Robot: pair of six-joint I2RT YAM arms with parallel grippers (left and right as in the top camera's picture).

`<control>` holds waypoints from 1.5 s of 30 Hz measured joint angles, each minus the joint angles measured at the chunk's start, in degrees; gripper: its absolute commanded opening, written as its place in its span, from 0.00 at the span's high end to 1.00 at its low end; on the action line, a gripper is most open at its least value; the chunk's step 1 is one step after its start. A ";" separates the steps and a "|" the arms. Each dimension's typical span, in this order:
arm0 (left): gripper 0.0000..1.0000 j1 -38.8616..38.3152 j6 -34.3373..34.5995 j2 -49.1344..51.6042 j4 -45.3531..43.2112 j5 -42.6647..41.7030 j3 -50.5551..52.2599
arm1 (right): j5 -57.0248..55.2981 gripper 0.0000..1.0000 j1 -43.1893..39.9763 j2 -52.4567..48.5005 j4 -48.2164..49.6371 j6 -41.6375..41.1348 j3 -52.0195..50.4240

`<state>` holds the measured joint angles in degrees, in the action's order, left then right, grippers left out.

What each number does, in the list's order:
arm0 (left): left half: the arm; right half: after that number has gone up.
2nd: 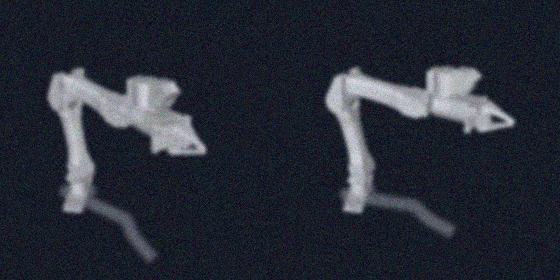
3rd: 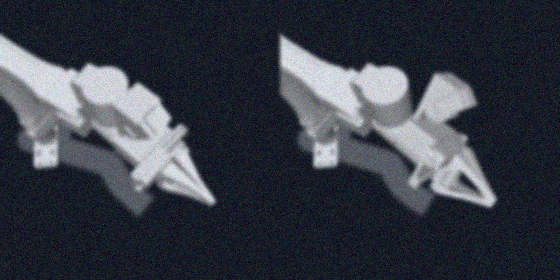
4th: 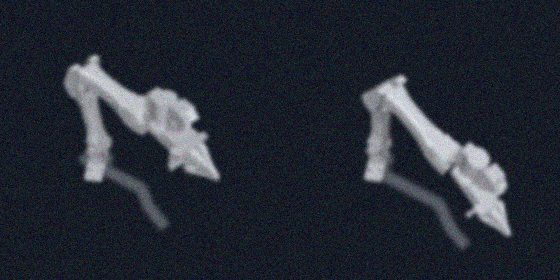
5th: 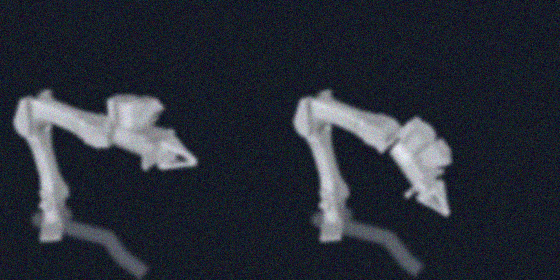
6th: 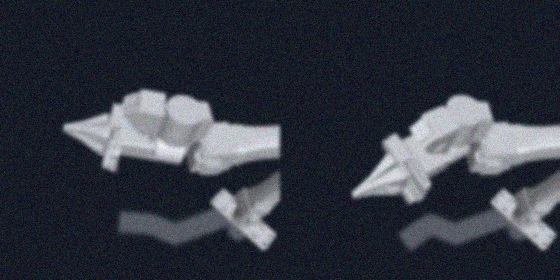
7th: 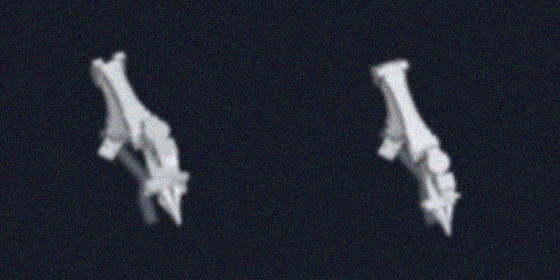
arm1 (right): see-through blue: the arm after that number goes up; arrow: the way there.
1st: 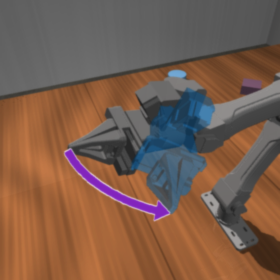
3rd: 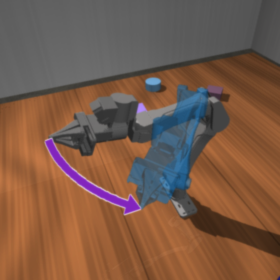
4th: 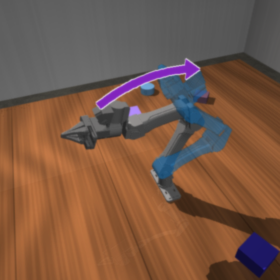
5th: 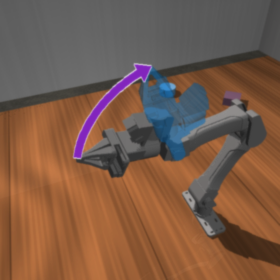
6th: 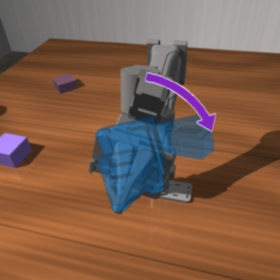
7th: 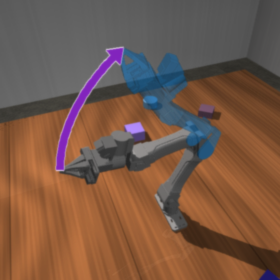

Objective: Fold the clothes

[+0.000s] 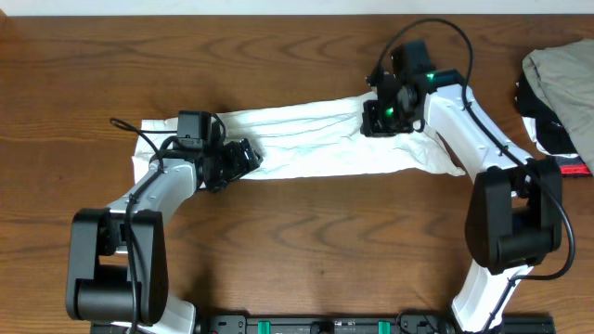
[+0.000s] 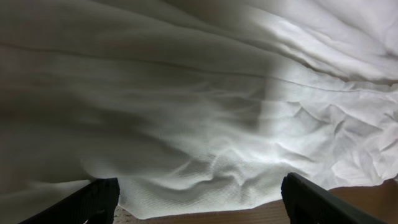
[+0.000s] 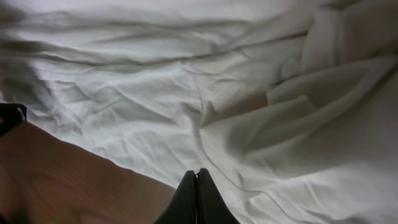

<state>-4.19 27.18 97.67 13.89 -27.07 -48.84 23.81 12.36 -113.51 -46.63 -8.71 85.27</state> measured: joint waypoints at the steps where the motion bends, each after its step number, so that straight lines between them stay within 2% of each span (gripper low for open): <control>1: 0.14 -0.02 0.04 0.00 0.00 0.00 0.00 | 1.33 0.99 -0.81 0.00 1.31 0.09 -1.33; 11: 0.14 0.00 0.20 0.02 -0.02 0.02 0.00 | 11.47 0.98 -7.91 0.00 17.11 1.57 -11.98; 19: 0.14 0.00 0.24 0.02 -0.02 0.02 0.00 | 15.47 0.94 -8.81 0.00 22.84 5.38 -18.27; 23: 0.14 0.00 0.24 0.02 -0.02 0.02 0.00 | 15.58 0.99 -8.92 0.00 23.54 7.93 -20.22; 32: 0.14 0.00 0.26 0.02 -0.02 0.00 0.00 | 19.50 0.98 -10.78 0.81 23.41 9.29 -17.49; 40: 0.14 0.00 0.48 0.04 -0.02 0.02 0.00 | 24.57 0.95 -11.06 7.80 24.87 8.76 -13.00; 45: 0.14 0.00 0.50 0.04 -0.02 0.02 0.00 | 25.62 0.95 -11.06 5.79 26.58 8.72 -12.94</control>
<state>-4.19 27.68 97.71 13.87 -27.05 -48.84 49.43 1.30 -107.72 -20.05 0.01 72.34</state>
